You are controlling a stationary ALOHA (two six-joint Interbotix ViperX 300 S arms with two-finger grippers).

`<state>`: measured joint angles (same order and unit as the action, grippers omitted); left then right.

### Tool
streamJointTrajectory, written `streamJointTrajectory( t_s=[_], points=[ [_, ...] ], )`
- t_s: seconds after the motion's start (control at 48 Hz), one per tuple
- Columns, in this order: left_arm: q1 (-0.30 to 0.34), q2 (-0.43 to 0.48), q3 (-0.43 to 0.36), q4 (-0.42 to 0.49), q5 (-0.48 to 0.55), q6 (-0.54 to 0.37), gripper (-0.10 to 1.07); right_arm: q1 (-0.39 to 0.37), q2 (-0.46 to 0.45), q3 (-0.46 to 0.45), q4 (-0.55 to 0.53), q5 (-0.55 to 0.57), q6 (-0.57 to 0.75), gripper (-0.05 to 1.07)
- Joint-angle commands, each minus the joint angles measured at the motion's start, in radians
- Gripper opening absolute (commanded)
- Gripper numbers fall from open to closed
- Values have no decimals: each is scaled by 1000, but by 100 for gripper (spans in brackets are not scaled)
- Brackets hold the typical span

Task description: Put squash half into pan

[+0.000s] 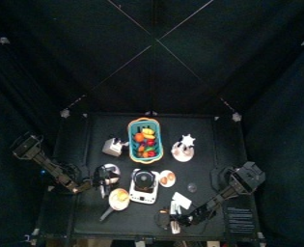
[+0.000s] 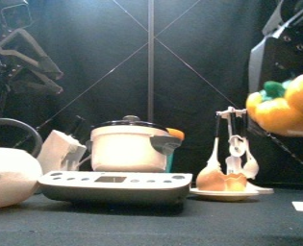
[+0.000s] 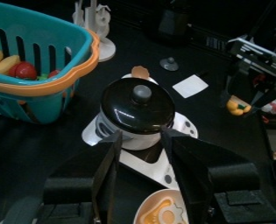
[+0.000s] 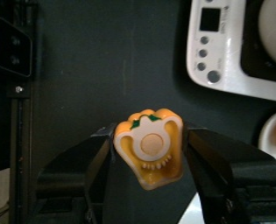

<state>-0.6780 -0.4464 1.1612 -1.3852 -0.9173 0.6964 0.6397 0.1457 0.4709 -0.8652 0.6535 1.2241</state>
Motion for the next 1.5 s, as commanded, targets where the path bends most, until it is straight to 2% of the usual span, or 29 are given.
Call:
streamJointTrajectory(
  t_s=[0.0,0.188,0.354,0.5,0.646,0.75,0.979,1.104,1.25,1.479],
  points=[
    [3,-2,-11,6,-3,2,80,-26,-29,-15,-15,-9,3,73],
    [3,0,-11,20,-5,2,80,-109,2,-77,-120,-94,6,73],
    [8,-2,-11,23,-5,3,80,-198,55,-184,-242,-215,5,73],
    [12,-3,-11,29,-5,5,80,-259,126,-276,-291,-319,6,72],
    [23,-5,-11,32,-6,6,80,-307,213,-380,-293,-407,5,72],
    [26,-5,-11,32,-6,6,80,-330,267,-442,-293,-430,3,72],
    [26,-8,-9,31,-5,5,80,-380,337,-518,-264,-457,9,74],
    [26,-9,-9,31,-5,5,80,-403,368,-540,-206,-477,3,74],
    [26,-9,-8,31,-5,5,80,-414,385,-545,-189,-483,3,77],
    [26,-9,-8,31,-5,5,80,-426,390,-552,-187,-495,5,93]
  ],
)
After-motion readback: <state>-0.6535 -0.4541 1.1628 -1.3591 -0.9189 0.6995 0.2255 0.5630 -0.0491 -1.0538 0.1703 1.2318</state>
